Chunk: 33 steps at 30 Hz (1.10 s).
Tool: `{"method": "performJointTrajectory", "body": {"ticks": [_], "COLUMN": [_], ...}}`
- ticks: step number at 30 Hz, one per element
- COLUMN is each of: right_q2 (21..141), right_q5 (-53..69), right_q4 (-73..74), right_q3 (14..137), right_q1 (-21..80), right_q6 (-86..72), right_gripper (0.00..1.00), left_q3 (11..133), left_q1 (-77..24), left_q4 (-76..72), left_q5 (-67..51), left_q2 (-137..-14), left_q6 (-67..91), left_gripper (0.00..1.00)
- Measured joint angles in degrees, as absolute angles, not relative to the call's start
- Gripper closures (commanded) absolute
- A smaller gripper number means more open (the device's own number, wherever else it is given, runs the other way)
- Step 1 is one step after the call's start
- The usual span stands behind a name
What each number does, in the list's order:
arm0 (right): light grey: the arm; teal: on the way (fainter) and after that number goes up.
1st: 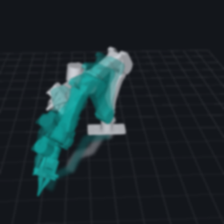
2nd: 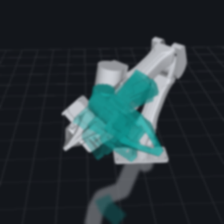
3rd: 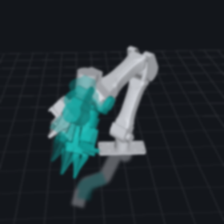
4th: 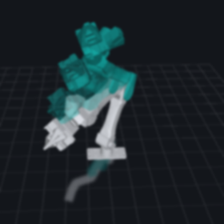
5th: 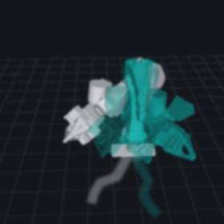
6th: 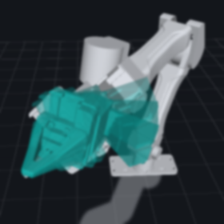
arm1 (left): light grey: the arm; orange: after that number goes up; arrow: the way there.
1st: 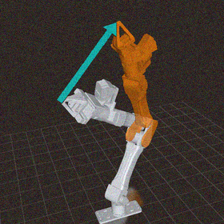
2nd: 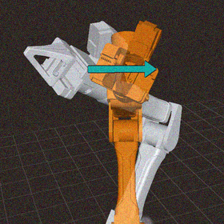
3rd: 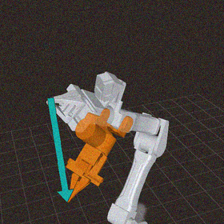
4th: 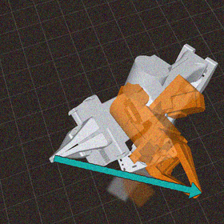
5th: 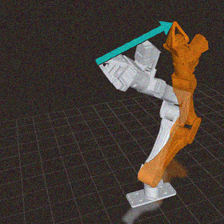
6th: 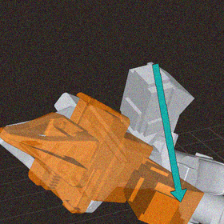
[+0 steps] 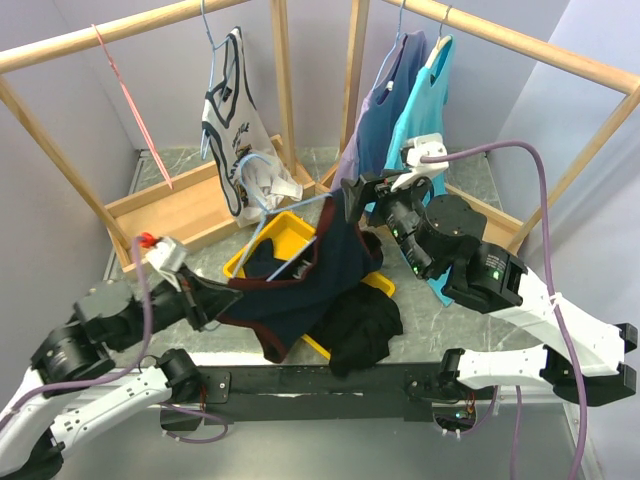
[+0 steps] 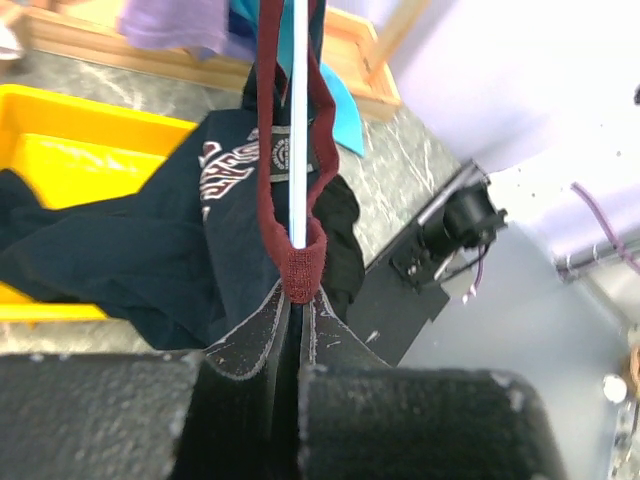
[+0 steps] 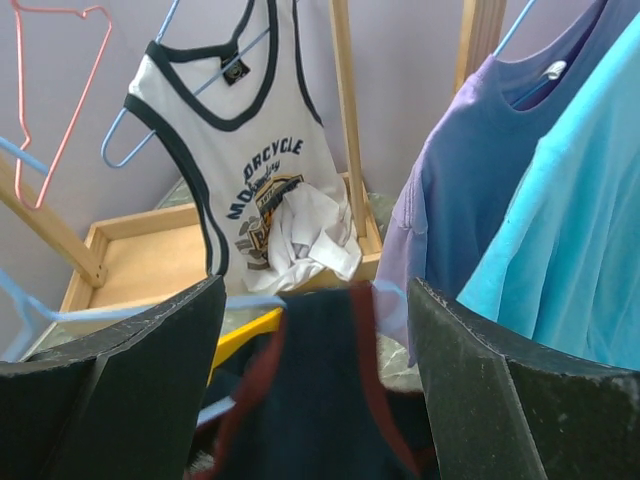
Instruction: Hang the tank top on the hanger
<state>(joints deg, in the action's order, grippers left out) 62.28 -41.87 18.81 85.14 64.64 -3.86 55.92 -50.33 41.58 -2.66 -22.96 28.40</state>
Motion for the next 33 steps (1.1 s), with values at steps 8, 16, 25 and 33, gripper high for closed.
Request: {"method": "performJointTrajectory", "body": {"ticks": [8,16,25,33], "right_q2": [63.92,67.85,70.48,78.78], "right_q5": [-41.85,-40.58,-37.58,-31.00], "right_q4": [18.61,18.48,17.34,16.69], "right_q3": [85.19,85.19,85.25,91.44], "right_q1": [64.62,64.29,61.39,59.31], "right_q6": [-3.81,-4.08,-5.56,-6.63], "right_gripper": [0.18,0.18,0.18,0.18], "left_q3": [65.91,74.28,79.26,82.26], "left_q1": [-50.33,-50.33,-50.33,-50.33], "left_q4": [52.53,63.13,73.71,78.78], "left_q5": [5.89,12.82,17.76,20.60], "left_q2": [-22.20,-21.93,-21.58,-21.61], "left_q6": [31.38,34.81,38.70,40.21], "left_gripper": [0.99,0.99,0.99,0.99]}}
